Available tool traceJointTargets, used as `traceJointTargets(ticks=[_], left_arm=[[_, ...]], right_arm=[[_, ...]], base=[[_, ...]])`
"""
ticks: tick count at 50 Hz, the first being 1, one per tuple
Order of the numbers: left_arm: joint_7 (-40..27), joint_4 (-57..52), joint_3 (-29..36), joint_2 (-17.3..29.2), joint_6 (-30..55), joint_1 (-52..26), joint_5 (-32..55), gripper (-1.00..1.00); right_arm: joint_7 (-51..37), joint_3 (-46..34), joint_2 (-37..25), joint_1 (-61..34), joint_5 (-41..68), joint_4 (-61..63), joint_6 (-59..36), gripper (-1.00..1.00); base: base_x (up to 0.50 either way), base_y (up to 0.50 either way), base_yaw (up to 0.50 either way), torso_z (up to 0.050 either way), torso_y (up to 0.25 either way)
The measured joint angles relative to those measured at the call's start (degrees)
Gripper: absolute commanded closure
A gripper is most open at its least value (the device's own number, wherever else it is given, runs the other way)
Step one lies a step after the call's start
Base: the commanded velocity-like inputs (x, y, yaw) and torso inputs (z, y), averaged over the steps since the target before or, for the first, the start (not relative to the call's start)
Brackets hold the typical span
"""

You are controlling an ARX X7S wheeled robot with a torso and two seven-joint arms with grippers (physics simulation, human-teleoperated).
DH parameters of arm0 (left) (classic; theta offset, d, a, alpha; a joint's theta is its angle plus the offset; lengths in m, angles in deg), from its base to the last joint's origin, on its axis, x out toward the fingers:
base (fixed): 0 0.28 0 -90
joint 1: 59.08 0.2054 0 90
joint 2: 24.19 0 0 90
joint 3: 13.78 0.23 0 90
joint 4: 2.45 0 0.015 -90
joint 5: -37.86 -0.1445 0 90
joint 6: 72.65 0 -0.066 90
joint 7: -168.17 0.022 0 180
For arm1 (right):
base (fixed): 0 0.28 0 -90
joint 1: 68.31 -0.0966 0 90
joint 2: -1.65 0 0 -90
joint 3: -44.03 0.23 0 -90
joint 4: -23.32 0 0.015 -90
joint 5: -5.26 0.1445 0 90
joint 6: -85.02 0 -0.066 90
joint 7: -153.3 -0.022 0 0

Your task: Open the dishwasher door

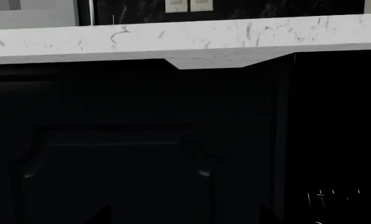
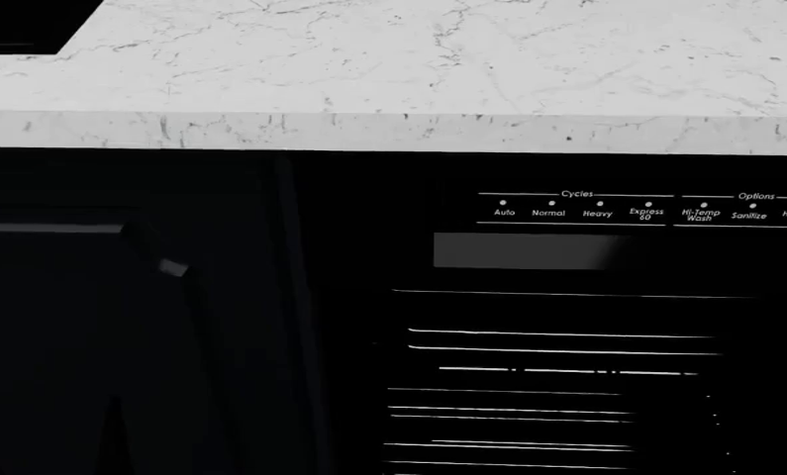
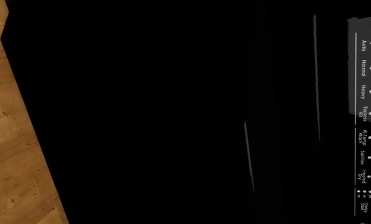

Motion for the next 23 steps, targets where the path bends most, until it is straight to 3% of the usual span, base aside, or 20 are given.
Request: traceJointTargets(ticks=[23], left_arm=[[-0.4,-1.0,0.6,0.3,0.5,-0.1,0.0,-1.00]], right_arm=[[-4.3,-1.9,0.6,1.9,2.7,-2.8,3.6,1.00]], base=[[0.00,0.00,0.00,-0.003,0.000]])
